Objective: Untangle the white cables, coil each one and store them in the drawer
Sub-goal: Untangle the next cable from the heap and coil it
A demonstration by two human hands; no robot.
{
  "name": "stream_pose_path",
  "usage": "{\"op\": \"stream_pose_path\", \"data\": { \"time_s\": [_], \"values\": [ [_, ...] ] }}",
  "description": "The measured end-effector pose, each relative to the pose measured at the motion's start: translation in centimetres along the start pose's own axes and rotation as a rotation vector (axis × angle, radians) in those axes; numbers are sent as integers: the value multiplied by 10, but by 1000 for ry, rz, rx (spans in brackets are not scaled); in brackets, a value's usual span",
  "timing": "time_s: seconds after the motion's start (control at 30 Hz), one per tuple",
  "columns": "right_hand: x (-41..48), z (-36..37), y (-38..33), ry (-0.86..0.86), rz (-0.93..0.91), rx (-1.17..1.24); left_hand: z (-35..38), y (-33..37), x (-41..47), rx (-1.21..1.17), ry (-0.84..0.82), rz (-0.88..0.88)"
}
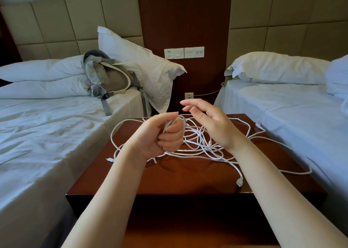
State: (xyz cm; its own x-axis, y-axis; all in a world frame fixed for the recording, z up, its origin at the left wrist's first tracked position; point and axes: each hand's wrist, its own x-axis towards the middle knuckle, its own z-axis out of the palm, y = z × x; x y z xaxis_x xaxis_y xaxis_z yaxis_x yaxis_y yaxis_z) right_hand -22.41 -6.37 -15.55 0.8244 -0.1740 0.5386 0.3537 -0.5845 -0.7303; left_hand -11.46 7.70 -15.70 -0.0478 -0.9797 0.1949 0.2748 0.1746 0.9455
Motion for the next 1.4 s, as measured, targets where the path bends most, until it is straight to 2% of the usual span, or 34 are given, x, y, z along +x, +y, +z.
{"op": "stream_pose_path", "data": {
  "time_s": [0.1,0.33,0.6,0.8,0.97,1.1,1.2,1.33,1.4],
  "values": [
    [-3,2,-7,-144,-23,61,1,-2,2,-26,-72,-15],
    [-3,7,-3,-171,0,-12,3,-6,0,-68,-173,-42],
    [-2,-3,-3,-288,87,89,-3,-12,-4,-3,-143,-52],
    [-3,-6,-1,-348,115,89,-5,-17,-2,1,-172,-52],
    [-3,-9,1,-343,139,30,-8,-19,-2,20,-125,-29],
    [-2,-11,5,-315,146,-55,-13,-14,-5,188,125,-16],
    [-2,-7,13,-247,159,-118,-8,-13,0,337,392,-22],
    [-1,4,15,-172,157,-169,5,-18,19,523,837,5],
    [-3,9,13,-151,134,-155,9,-18,24,575,974,29]
  ]
}}
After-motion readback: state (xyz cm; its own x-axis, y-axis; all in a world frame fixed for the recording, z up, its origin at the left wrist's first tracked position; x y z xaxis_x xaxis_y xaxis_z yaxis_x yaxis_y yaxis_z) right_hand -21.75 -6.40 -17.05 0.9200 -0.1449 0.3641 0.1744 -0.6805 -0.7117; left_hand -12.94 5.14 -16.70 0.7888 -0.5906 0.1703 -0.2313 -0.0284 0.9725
